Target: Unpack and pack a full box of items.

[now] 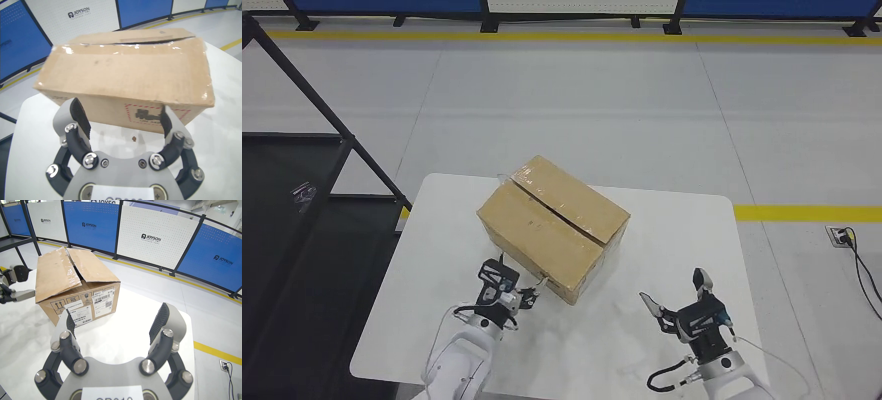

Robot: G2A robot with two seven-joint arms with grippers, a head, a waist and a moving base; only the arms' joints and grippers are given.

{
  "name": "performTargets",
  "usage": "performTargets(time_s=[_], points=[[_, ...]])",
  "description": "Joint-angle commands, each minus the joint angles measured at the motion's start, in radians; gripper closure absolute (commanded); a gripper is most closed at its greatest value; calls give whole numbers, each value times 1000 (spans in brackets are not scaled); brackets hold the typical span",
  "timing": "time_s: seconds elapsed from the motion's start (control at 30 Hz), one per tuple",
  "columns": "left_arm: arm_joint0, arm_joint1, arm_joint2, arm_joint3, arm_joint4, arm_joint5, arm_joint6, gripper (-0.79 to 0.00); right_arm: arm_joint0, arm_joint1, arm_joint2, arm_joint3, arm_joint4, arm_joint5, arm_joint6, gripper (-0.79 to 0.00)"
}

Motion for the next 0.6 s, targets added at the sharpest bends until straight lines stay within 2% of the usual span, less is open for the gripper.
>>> performTargets(time_s=[0.0, 0.13, 0.23, 0.57], points=[[29, 7, -70, -26, -30, 6, 7, -785, 4, 0, -1, -3, -4, -12, 8, -785], [67, 16, -196, -56, -105, 27, 20, -785, 21, 2, -15, -18, -20, -62, 34, -785], [76, 19, -257, -59, -162, 41, 6, -785, 33, 3, -29, -33, -11, -117, 71, -785], [82, 20, -264, -66, -165, 39, 0, -785, 32, 3, -30, -35, -8, -117, 68, -785]])
